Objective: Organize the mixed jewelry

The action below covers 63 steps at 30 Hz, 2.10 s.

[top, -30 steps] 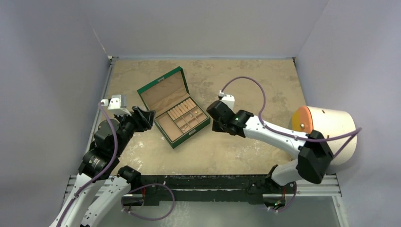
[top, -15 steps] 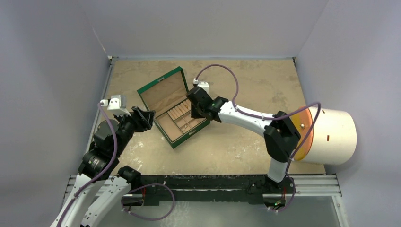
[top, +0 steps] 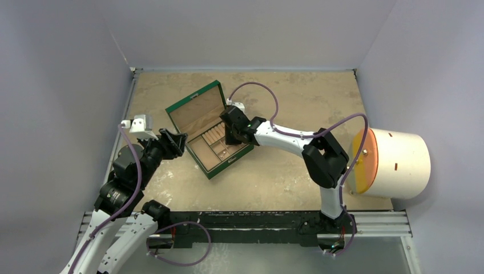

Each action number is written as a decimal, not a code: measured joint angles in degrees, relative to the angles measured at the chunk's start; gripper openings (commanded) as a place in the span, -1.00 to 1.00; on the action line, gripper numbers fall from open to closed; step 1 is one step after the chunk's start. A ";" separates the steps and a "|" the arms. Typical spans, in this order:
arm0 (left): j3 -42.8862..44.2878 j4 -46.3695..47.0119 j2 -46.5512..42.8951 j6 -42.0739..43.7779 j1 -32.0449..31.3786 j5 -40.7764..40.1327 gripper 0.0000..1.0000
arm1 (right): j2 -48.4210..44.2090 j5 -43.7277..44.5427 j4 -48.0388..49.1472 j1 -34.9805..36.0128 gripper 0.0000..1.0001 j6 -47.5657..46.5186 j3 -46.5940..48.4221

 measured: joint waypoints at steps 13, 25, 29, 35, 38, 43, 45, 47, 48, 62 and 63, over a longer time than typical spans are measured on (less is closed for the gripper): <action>0.00 0.00 0.44 0.00 0.04 -0.26 0.10 | 0.17 -0.92 0.52 -0.20 -0.67 -0.02 0.24; 0.00 0.00 0.94 -0.02 0.04 -0.83 0.10 | -0.11 -0.90 0.70 -0.33 -0.56 -0.52 0.24; 0.00 0.00 1.40 -0.02 0.04 -1.11 0.10 | -1.99 -0.66 0.59 -0.33 -0.56 -0.94 0.02; 0.15 -0.02 3.26 -0.02 0.09 -1.57 0.10 | -12.20 1.57 0.63 -0.48 -0.56 -1.90 -4.59; 1.42 -0.46 5.31 0.02 0.11 -2.01 0.10 | -18.53 3.30 0.72 -0.61 -0.57 -2.80 -8.48; 5.07 -0.42 8.98 0.28 0.15 -3.17 -0.03 | -27.52 6.21 0.59 -0.63 -0.61 -4.50 -15.41; 7.72 -0.42 11.76 0.46 0.22 -3.67 -0.11 | -30.62 7.06 0.48 -0.63 -0.64 -5.07 -17.94; 9.81 -0.09 14.58 0.44 0.26 -4.50 -0.18 | -34.10 7.74 0.39 -0.63 -0.68 -5.68 -20.76; 10.69 0.07 16.02 0.44 0.26 -5.05 -0.24 | -35.82 8.13 0.35 -0.63 -0.70 -5.99 -22.14; 20.22 1.29 34.18 0.96 5.44 -16.41 -1.00 | -54.01 8.04 0.46 -0.63 -0.73 -8.57 -33.40; 20.44 1.73 35.08 0.94 6.67 -16.44 -1.00 | -54.82 7.96 0.44 -0.63 -0.73 -8.81 -33.70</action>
